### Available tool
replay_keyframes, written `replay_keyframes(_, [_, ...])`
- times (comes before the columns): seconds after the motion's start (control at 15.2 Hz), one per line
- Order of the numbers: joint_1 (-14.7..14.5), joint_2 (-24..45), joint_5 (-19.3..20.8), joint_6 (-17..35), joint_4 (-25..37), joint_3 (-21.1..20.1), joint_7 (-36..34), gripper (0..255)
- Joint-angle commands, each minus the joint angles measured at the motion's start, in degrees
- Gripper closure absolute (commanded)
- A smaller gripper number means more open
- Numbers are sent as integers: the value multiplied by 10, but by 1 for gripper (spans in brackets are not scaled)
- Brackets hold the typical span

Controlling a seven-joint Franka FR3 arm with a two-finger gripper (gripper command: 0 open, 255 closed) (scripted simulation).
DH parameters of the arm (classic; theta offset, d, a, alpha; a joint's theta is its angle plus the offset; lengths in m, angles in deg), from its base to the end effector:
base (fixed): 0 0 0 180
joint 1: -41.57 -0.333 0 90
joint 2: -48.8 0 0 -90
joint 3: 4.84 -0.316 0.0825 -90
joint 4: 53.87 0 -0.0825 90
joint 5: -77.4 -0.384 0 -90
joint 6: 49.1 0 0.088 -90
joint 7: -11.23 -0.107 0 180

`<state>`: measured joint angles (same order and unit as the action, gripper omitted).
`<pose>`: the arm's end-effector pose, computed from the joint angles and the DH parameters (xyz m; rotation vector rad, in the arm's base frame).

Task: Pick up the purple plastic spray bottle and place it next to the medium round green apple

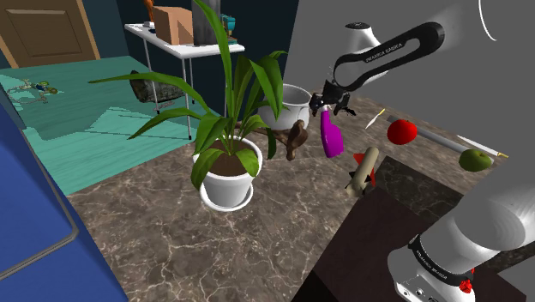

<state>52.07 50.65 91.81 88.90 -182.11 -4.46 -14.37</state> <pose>0.5315 -0.1037 0.3683 2.8919 -0.6785 0.2374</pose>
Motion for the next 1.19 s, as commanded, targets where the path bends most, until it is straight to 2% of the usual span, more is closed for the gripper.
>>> replay_keyframes(0.0, [2,12,3,15,-2,2,-2,0])
replay_keyframes(0.53, [3,15,4,19,-3,2,-3,0])
replay_keyframes(0.59, [3,17,4,18,0,2,-2,255])
replay_keyframes(1.12, [1,24,6,22,2,1,-8,255])
